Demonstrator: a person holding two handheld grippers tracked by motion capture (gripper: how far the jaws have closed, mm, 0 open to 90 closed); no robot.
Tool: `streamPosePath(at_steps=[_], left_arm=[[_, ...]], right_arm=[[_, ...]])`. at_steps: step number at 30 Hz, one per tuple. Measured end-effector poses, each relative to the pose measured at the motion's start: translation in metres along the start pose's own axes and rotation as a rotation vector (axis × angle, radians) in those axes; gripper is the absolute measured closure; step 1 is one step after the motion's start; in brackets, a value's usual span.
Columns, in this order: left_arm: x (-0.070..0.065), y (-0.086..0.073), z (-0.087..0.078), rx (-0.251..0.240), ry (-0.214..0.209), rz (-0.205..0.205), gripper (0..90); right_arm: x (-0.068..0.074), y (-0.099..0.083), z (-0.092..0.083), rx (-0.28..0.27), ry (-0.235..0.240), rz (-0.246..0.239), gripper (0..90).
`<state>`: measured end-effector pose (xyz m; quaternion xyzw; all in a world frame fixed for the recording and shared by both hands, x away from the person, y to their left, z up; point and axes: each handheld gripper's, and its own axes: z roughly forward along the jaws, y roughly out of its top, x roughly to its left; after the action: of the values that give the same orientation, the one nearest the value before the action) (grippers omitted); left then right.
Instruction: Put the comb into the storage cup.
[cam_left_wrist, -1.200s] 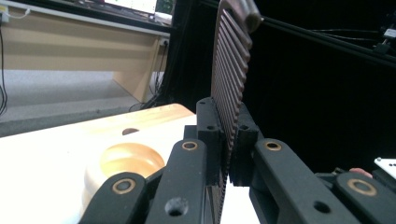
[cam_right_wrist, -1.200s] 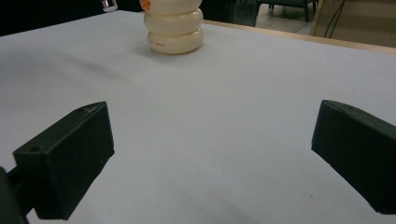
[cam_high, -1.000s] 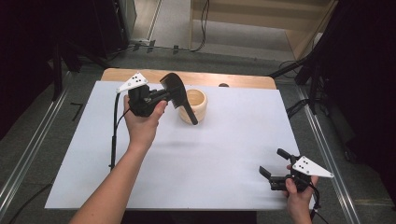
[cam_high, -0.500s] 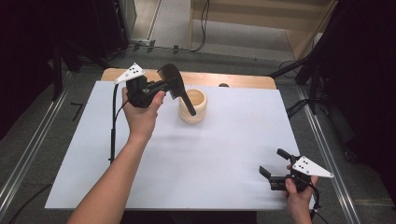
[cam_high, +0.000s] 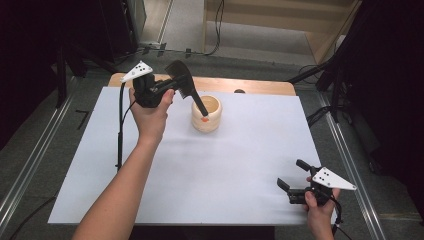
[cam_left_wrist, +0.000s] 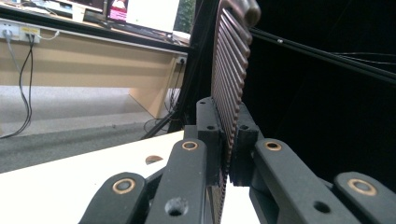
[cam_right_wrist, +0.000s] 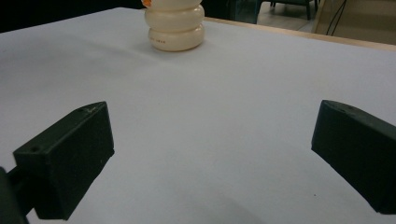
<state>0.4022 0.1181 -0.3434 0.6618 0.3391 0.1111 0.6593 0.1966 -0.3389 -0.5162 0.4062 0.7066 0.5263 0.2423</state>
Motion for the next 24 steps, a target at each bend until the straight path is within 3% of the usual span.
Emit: streamPosePath(at_steps=[14,24], left_arm=[[0.008,-0.001,0.015,-0.009,0.052,0.012,86.0],[0.011,-0.008,0.025,-0.009,0.063,0.015,85.9]], right_arm=[[-0.001,0.0,0.0,-0.001,0.0,0.001,0.0],[-0.001,0.0,0.0,-0.004,0.001,0.004,0.0]])
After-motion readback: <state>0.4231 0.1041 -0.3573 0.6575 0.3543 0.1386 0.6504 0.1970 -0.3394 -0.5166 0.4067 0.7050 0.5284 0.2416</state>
